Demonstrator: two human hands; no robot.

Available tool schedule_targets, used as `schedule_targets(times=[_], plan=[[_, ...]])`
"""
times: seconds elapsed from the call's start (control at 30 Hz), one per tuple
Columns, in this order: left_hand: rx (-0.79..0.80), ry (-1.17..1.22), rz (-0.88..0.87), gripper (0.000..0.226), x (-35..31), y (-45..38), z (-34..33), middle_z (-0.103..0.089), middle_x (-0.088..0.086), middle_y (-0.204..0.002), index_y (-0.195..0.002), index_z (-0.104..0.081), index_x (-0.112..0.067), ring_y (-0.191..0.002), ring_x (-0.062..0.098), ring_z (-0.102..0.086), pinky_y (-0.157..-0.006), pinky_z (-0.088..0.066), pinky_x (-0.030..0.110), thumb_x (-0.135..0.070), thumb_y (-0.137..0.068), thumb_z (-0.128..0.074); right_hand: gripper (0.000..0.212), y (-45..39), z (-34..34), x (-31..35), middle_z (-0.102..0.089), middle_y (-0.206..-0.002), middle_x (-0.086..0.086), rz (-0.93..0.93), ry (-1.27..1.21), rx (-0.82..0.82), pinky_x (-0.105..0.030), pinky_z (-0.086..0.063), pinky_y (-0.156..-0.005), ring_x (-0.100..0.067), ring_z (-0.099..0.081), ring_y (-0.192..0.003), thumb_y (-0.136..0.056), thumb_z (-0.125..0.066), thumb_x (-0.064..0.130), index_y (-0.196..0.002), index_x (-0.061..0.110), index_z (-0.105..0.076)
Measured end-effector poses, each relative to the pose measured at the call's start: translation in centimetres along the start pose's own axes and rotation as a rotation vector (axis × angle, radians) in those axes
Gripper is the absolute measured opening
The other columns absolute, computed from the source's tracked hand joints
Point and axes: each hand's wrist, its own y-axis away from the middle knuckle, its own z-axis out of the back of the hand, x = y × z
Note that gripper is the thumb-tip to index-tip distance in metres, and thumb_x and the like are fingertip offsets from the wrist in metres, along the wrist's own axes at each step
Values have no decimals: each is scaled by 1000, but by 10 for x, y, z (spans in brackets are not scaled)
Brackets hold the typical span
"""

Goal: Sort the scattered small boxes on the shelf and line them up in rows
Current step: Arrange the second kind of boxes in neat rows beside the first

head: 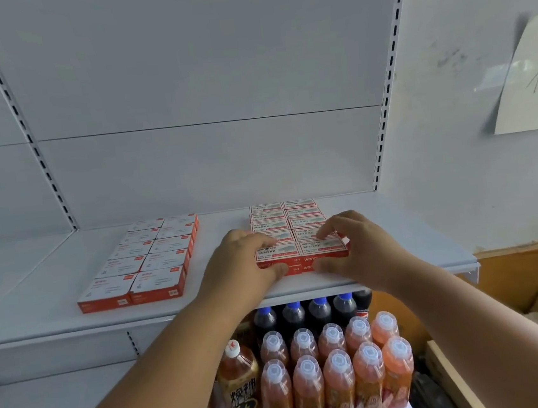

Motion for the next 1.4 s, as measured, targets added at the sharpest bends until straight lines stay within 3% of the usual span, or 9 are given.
schedule_targets(times=[0.23,0.37,0.53,0.67,0.77,0.83,0.97,1.13,1.4], plan=[[-74,-116,-30,65,-2,9,0,-53,-9,-123,-135,-53,-36,-99,6,-55,-80,-42,16,-53,-76,-76,56,3,-1,-4,-41,-116,18,-21,94,-46,-20,-46,-78,-5,-56,-90,-69,-74,62,-117,41,-52],[-115,-141,-21,60,-7,9,-3,-55,-8,-115,-129,-59,-34,-94,8,-57,-77,-47,19,-56,-75,-76,42,3,-2,-7,-47,-107,14,5,86,-56,-7,-36,-62,1,-56,-75,-72,-75,56,-105,40,-55],[-116,-155,-24,63,-6,9,-4,-56,-9,-114,-130,-57,-33,-94,9,-60,-74,-46,17,-58,-75,-75,42,2,-2,-6,-48,-108,12,14,87,-43,-6,-34,-61,1,-55,-77,-74,-73,57,-108,37,-56],[-130,-162,34,58,0,7,1,-59,-14,-108,-119,-53,-33,-86,4,-54,-58,-33,12,-68,-75,-66,56,5,1,-4,-51,-90,17,-57,167,-132,-18,-38,-56,0,-53,-71,-76,-34,82,-102,33,-46],[-88,-283,46,50,5,9,5,-58,-18,-91,-103,-57,-33,-70,3,-51,-50,-30,15,-76,-77,-55,63,7,5,-8,-56,-70,8,-113,389,-99,-30,-42,-50,-9,-54,-61,-82,-13,79,-82,25,-45],[-46,-315,35,44,6,9,4,-50,-20,-82,-102,-59,-34,-64,2,-47,-48,-27,15,-72,-80,-56,60,6,4,-8,-57,-66,5,-94,462,-15,-32,-45,-51,-12,-55,-59,-89,-14,73,-76,25,-47],[-7,-301,18,39,8,4,2,-46,-19,-82,-107,-59,-33,-67,4,-48,-49,-28,14,-64,-84,-58,53,3,1,-4,-53,-64,4,-22,499,18,-27,-32,-48,-10,-51,-59,-94,-15,65,-72,26,-42],[-7,-324,-55,42,10,3,3,-64,-14,-99,-116,-61,-33,-72,4,-50,-51,-28,12,-62,-85,-59,54,7,7,-4,-53,-68,4,-8,471,62,-29,-36,-52,-11,-51,-62,-89,-16,71,-74,26,-42],[14,-361,-91,47,8,2,3,-66,-8,-108,-121,-59,-28,-86,11,-62,-59,-37,16,-61,-88,-57,44,5,11,-3,-53,-74,5,30,528,130,-27,-35,-54,-10,-51,-66,-91,-37,67,-83,25,-45]])
